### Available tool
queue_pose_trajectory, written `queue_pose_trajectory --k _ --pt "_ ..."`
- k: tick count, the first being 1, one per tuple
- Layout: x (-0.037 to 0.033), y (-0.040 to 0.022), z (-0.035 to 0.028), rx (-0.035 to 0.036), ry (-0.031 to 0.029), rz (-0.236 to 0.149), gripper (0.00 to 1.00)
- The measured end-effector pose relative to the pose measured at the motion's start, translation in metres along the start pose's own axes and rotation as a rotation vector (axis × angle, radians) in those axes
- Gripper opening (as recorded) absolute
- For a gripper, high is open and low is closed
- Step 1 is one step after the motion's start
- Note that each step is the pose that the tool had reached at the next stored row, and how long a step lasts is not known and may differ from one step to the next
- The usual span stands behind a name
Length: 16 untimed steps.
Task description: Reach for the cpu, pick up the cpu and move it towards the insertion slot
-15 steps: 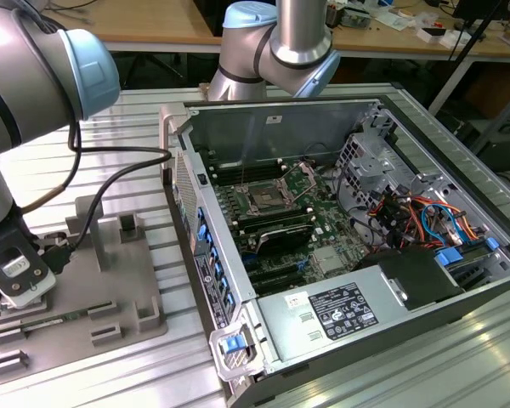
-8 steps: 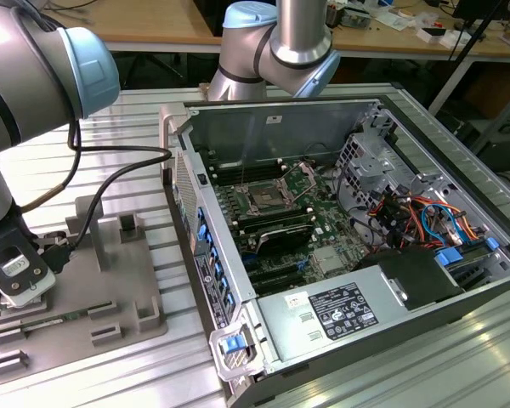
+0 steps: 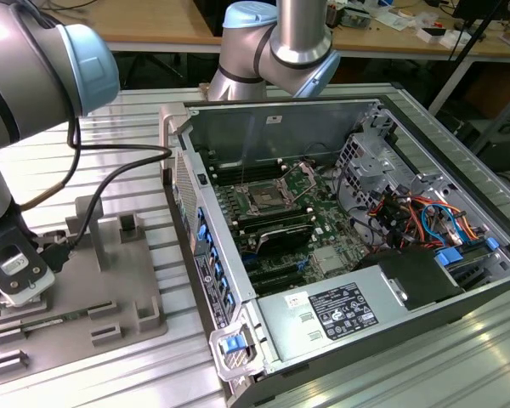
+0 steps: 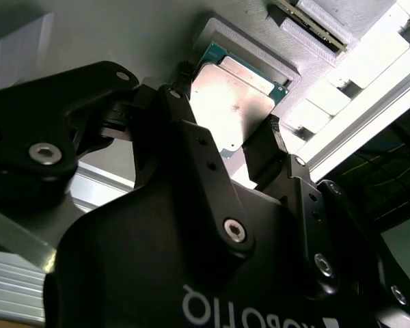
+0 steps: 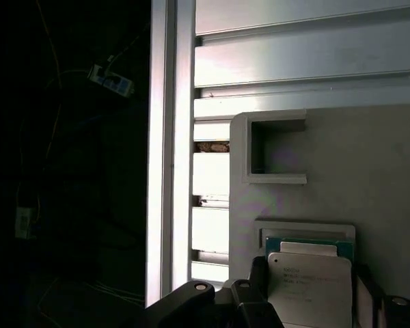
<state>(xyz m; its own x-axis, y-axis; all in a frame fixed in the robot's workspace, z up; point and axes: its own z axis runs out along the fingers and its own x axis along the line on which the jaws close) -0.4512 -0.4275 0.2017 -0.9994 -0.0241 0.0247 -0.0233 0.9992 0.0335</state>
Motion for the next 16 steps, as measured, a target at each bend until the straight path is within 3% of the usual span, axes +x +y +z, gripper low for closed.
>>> queue_pose_trajectory --k 16 --pt "0.0001 0.0002 -0.0056 0.0 0.0 0.0 0.55"
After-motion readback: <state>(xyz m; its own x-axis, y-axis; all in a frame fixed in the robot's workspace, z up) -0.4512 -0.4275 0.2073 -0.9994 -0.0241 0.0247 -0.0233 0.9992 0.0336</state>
